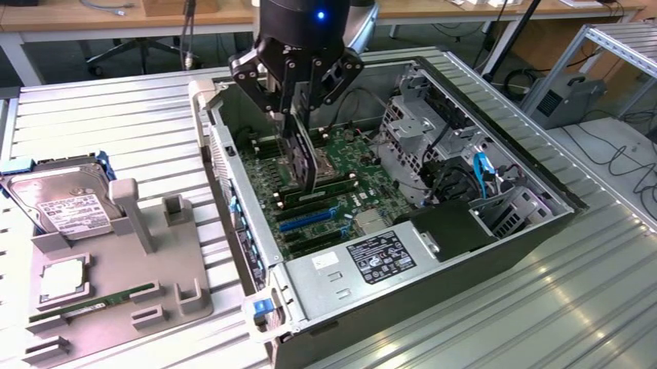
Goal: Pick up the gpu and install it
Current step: 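Pick up the gpu and move the gpu toward the slot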
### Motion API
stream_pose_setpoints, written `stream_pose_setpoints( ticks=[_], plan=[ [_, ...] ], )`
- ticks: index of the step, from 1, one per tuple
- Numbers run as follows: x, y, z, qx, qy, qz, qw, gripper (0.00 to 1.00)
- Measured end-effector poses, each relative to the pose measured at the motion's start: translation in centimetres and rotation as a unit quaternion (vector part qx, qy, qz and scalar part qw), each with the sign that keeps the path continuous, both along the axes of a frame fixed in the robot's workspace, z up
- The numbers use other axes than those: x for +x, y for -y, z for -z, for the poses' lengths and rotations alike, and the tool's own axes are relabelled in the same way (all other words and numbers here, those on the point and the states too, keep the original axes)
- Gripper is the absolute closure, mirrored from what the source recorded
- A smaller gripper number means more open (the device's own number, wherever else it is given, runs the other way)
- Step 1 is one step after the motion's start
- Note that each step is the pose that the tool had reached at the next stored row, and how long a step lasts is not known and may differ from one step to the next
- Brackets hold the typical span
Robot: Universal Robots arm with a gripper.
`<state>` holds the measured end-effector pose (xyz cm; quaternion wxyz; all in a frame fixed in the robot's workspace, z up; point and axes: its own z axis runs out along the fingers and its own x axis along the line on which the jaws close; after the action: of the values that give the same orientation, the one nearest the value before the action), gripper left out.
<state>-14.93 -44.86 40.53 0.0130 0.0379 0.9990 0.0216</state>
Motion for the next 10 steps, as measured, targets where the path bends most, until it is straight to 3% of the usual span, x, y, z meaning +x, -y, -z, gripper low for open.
stream_pose_setpoints(
  ticks=[10],
  plan=[
    [0.49, 0.0, 0.31, 0.0, 0.0, 0.0, 1.0, 0.74]
  ],
)
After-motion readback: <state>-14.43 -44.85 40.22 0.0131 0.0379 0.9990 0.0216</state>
